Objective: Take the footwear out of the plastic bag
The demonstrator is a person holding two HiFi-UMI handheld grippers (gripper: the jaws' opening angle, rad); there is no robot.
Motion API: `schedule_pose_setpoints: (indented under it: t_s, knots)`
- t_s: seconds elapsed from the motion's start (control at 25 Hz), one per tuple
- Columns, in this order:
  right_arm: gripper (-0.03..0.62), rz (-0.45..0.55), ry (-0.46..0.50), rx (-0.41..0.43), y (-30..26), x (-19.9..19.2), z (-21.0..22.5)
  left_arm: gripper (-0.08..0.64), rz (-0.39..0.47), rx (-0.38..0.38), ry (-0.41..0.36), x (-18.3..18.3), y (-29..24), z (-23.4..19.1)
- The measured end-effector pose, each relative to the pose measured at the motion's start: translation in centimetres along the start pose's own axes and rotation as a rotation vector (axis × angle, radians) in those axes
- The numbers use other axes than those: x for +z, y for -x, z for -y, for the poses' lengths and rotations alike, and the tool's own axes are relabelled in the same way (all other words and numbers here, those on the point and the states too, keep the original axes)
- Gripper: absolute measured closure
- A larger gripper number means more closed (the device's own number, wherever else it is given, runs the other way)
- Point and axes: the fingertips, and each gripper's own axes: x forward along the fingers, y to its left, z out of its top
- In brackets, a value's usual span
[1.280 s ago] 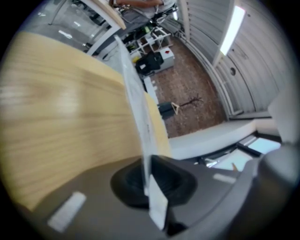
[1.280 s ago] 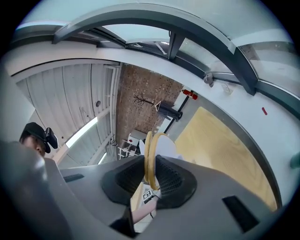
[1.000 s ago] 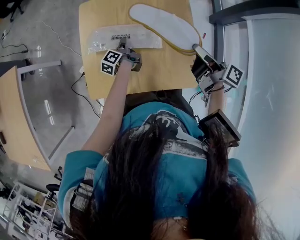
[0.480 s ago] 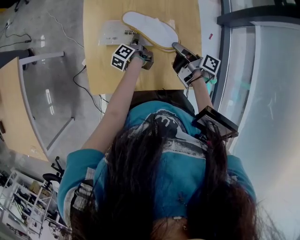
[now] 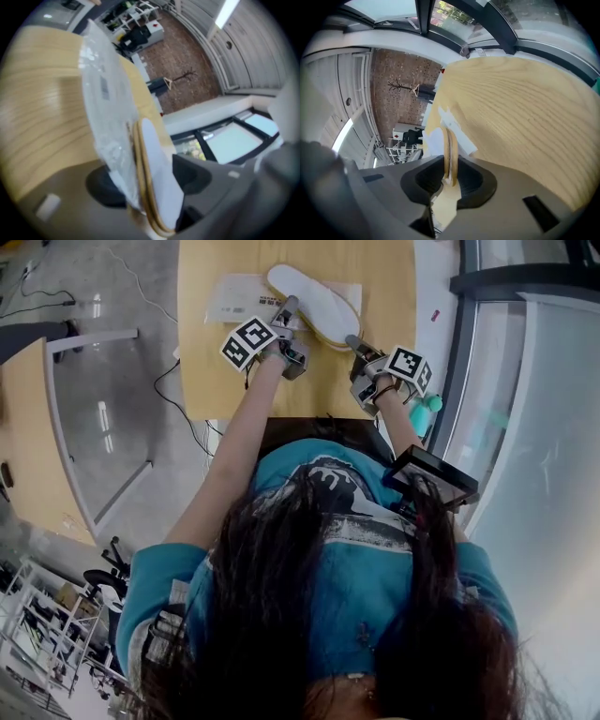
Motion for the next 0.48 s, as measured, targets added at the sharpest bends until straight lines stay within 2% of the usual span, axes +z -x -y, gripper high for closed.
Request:
schedule_pose_setpoints:
  t_s: [0.08,0.2,0.36,0.48]
  knots:
    - [0.512,-0.001,0.026,-0.022,-0.2,0.0,0.5,0.234,-0.078,0.044,-0.1,-0.5,0.2,0.4]
    - [0.512,0.009,0.05,-0.044,-0.3,0.1,1.1,0.19,-0.126,0.125,-0.198,-0.8,1.5,0.3]
    - [0.512,0.032,0.075,-0.066,-0.6,0.0,0.8,0.19,-0.172,0.04,-0.236,-1.3,4.3,0.7]
    - [0.512,0.051,0.093,-0.071,-1.3,0.0,0.7,0.192,-0.215,-0.055,-0.192,-1.8,6.6,0.4]
